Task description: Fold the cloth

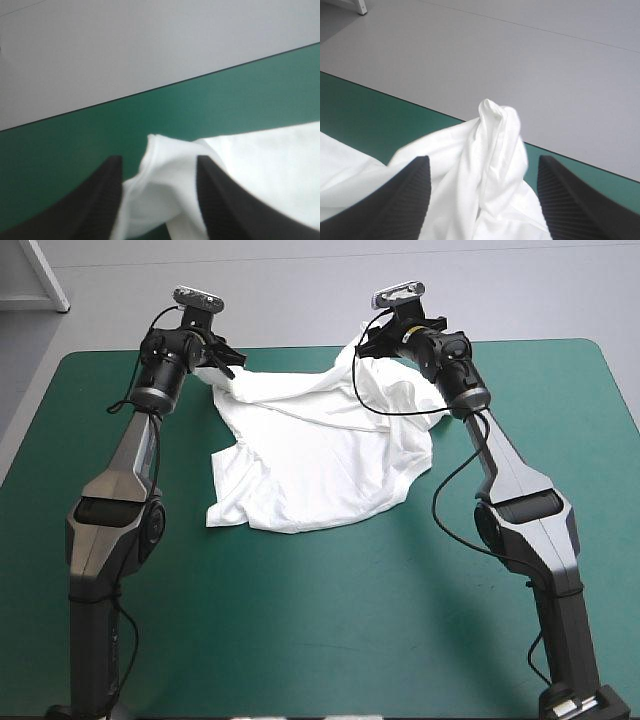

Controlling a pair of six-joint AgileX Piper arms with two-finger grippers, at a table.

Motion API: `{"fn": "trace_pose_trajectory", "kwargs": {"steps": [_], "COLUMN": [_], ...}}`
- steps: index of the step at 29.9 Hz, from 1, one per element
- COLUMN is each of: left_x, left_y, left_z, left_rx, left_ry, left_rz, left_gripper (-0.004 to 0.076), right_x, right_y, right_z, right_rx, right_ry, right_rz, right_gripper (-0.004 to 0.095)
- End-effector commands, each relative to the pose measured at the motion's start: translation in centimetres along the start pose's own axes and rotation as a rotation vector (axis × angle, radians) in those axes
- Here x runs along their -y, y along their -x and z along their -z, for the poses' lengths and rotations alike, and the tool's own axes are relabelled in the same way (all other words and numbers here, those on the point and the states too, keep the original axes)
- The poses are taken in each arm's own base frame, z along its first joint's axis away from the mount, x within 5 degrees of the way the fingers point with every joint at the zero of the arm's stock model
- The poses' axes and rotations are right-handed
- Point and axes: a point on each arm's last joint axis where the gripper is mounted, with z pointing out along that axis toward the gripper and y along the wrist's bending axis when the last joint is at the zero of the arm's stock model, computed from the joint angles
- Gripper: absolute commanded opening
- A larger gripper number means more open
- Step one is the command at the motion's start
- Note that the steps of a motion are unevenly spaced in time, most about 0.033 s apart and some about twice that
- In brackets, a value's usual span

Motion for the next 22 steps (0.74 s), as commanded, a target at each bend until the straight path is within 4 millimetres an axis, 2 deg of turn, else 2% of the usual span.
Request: {"fn": "trace_pose_trajectory", "kwargs": {"steps": [1, 3, 6, 13, 15, 17, 22], "left_x": [-1.2, -1.3, -1.8, -2.9, -2.9, -2.8, -2.3], "left_y": [3.4, 3.2, 4.0, 6.4, 6.3, 6.1, 6.5], "left_z": [3.3, 3.5, 5.8, 14.7, 16.6, 18.3, 21.4], "left_rx": [0.189, 0.154, 0.113, 0.051, -0.001, -0.049, -0.020], "left_ry": [0.032, 0.046, 0.058, 0.025, -0.009, -0.046, -0.141], "left_rz": [0.040, 0.018, 0.018, 0.026, 0.025, 0.024, 0.054], "left_gripper": [0.0567, 0.0603, 0.0598, 0.0595, 0.0595, 0.0595, 0.0587], "right_x": [1.1, 1.3, 1.7, 1.5, 1.7, 1.8, 0.9], "right_y": [5.3, 5.8, 6.8, 8.1, 8.0, 8.4, 8.8], "right_z": [4.3, 5.3, 7.8, 13.7, 14.8, 15.6, 17.0], "right_rx": [0.169, 0.135, 0.046, -0.185, -0.246, -0.234, -0.232], "right_ry": [-0.040, -0.037, -0.025, -0.022, -0.048, -0.069, 0.008], "right_rz": [0.029, 0.030, 0.031, 0.060, 0.050, -0.010, -0.071], "right_gripper": [0.0631, 0.0631, 0.0631, 0.0628, 0.0624, 0.0603, 0.0524]}}
